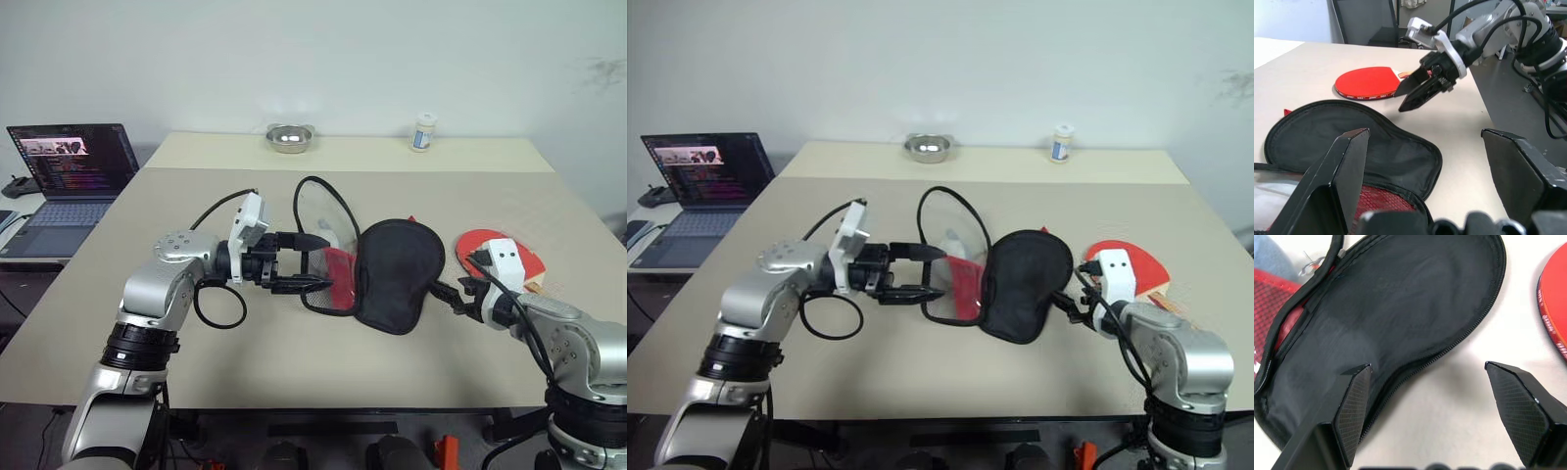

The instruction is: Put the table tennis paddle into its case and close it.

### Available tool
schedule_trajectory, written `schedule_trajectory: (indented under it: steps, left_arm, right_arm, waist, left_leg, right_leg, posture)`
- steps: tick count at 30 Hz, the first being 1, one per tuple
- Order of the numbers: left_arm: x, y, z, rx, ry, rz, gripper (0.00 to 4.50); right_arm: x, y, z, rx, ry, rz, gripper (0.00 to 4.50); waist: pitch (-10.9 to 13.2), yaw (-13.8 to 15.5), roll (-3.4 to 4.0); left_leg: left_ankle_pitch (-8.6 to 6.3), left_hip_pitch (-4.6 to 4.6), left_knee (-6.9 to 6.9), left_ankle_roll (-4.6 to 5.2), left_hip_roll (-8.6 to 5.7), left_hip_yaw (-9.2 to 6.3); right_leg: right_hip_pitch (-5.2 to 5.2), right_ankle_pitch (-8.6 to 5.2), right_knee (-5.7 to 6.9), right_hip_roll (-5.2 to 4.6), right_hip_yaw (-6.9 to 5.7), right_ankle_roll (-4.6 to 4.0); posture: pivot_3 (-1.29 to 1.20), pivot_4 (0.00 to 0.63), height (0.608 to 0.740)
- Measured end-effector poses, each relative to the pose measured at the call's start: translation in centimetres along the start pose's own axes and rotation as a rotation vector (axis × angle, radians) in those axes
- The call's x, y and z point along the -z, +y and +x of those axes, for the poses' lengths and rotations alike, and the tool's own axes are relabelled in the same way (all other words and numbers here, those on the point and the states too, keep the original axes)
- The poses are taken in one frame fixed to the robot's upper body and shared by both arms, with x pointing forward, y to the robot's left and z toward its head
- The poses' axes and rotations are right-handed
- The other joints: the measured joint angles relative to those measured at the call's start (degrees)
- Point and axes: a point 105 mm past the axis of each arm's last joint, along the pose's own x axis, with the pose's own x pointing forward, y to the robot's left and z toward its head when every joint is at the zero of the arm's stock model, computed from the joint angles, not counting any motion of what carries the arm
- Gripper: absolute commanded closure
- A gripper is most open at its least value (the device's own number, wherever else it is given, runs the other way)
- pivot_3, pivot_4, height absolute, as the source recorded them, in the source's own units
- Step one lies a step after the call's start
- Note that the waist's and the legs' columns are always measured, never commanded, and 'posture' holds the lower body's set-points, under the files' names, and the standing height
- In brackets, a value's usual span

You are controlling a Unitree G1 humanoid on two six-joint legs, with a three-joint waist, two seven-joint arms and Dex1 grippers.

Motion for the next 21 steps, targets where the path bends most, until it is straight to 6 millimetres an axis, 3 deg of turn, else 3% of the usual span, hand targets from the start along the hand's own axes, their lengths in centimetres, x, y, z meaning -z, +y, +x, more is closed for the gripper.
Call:
schedule_trajectory:
  steps: [5,13,16,21]
  left_arm:
    - [-0.2,0.1,-0.1,-0.003,0.001,0.006,0.5]
    - [-0.1,0.1,-0.2,-0.007,0.005,0.007,0.5]
    - [-0.1,0.1,-0.2,-0.01,0.007,0.007,0.5]
    - [0.0,0.1,-0.4,-0.014,0.016,0.007,0.5]
  right_arm:
    - [0.8,-0.3,1.5,0.032,0.015,0.006,0.47]
    - [1.7,0.8,3.0,0.006,0.027,-0.024,0.47]
    - [1.8,1.7,3.4,-0.006,0.022,-0.039,1.06]
    - [1.8,2.1,4.3,-0.007,0.017,-0.075,2.84]
  waist:
    - [0.0,0.0,0.0]
    - [0.0,0.0,0.0]
    - [0.0,-0.1,0.0]
    - [0.0,-0.2,-0.02]
  left_leg:
    - [-0.01,-0.08,-0.02,0.01,-0.04,0.03]
    - [-0.01,-0.06,-0.02,0.01,-0.01,0.01]
    - [-0.01,-0.06,-0.03,0.01,0.01,0.01]
    - [-0.01,-0.04,-0.02,0.01,0.01,0.02]
  right_leg:
    - [-0.03,0.12,-0.09,0.0,0.0,-0.2]
    - [-0.03,0.0,-0.06,0.01,-0.02,0.0]
    - [-0.03,-0.01,-0.06,0.01,-0.01,0.0]
    - [-0.02,0.0,-0.05,0.01,-0.01,0.0]
  posture:
    - [0.0,0.15,0.74]
    - [0.0,0.15,0.74]
    - [0.0,0.15,0.74]
    - [0.0,0.15,0.74]
